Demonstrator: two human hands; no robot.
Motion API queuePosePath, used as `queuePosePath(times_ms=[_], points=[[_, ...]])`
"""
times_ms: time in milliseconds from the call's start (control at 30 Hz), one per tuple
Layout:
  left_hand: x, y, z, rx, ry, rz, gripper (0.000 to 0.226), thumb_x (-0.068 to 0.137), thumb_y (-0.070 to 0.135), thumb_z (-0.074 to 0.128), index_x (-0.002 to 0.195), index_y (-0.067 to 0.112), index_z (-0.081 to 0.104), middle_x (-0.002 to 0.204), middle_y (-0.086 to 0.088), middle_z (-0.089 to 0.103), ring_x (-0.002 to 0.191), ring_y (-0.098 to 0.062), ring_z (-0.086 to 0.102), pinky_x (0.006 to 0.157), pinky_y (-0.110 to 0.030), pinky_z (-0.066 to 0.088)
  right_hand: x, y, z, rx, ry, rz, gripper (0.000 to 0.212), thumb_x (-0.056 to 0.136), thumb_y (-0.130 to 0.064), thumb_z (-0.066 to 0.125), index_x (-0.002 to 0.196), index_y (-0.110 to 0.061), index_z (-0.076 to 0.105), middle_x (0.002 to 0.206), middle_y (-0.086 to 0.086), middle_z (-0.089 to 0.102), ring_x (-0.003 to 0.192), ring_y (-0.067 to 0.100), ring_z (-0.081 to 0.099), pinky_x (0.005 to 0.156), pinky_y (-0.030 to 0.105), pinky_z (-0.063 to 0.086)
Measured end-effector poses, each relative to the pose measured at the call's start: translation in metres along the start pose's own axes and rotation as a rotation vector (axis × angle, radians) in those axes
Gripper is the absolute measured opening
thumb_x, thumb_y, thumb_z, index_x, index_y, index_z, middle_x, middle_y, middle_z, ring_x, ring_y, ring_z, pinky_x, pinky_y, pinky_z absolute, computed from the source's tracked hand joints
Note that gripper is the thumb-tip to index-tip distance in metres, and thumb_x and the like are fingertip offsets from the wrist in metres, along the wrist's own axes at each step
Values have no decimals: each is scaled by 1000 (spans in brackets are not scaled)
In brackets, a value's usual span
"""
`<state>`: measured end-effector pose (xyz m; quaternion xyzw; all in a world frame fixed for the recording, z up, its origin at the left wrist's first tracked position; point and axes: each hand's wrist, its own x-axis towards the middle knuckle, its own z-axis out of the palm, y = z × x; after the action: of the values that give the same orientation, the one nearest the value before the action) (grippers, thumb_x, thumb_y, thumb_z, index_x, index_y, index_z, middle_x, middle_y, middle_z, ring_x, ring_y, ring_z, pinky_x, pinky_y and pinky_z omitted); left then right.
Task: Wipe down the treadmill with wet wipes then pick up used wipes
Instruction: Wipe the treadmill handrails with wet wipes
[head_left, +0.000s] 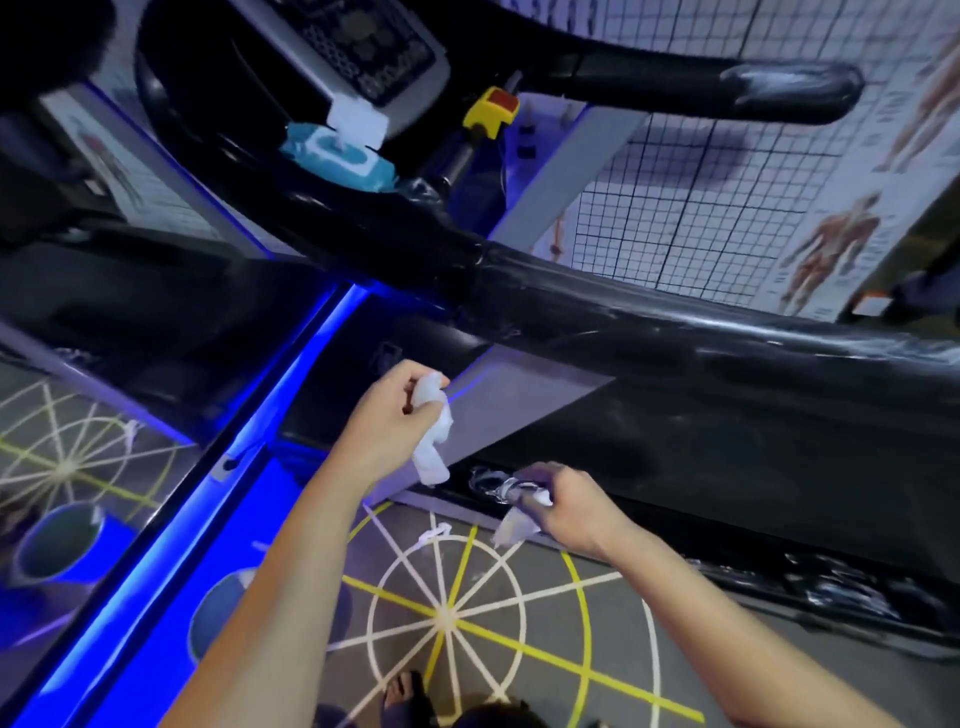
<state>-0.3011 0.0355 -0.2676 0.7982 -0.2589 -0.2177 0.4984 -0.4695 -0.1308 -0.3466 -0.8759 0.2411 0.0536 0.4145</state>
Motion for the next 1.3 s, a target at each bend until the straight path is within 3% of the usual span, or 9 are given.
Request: queuePosePath(times_ms=[167,300,500,633,867,1000,1100,1233,1300], points=[[21,-31,-50,-30,-121,44,17,96,8,69,110,18,67,102,0,77,103,-17,72,97,-40,55,28,-44,23,34,107,16,24,98,-26,62,118,-19,72,107,-8,74,90,1,66,80,9,46],[44,-50,-82,-44,-211,65,13,94,17,75,103,14,65,93,-10,77,91,-20,71,89,-49,54,52,-88,33,127,183,-27,26,98,-27,63,120,-18,72,107,-10,75,96,-2,69,86,14,53],[74,-48,-107,-162,-279,180,15,88,20,82,89,12,69,81,-11,69,77,-11,58,75,-31,47,69,-154,37,340,80,-93,29,93,-37,72,119,-27,66,104,-8,75,95,6,71,87,30,57],[94,-39,-117,-197,-295,270,23,85,32,84,82,17,66,73,5,56,73,-10,49,71,-35,41,68,-174,32,272,270,-80,18,94,-37,70,87,-21,68,74,-5,69,64,5,56,67,29,46],[107,-6,-131,-273,-362,257,58,69,56,83,79,4,58,67,-4,54,61,-18,49,59,-38,41,53,-200,-9,582,471,-171,24,94,-30,63,77,-14,56,75,1,59,77,10,50,72,30,36],[113,24,-132,-357,-433,314,49,73,48,81,88,4,66,77,-2,64,72,-14,58,65,-33,47,55,-223,-33,655,650,-258,23,94,-16,53,73,-9,46,66,-5,49,68,6,43,62,21,36],[115,47,-132,-485,-408,299,28,81,34,79,99,13,73,84,3,73,75,-7,65,63,-21,51,65,-237,-48,743,734,-334,23,93,-24,54,73,-15,48,72,-1,45,73,12,41,66,23,38],[127,65,-133,-600,-315,297,33,85,34,79,105,10,67,103,-8,72,99,-20,66,92,-39,51,73,-244,-74,722,572,-286,32,93,-47,67,78,-19,59,71,-2,53,62,14,46,51,21,40],[132,69,-135,-558,-308,300,16,89,28,76,97,16,69,94,-5,70,91,-17,65,84,-33,52,73,-237,-93,586,385,-222,44,86,-54,72,82,-10,65,64,0,53,52,16,43,39,22,32]])
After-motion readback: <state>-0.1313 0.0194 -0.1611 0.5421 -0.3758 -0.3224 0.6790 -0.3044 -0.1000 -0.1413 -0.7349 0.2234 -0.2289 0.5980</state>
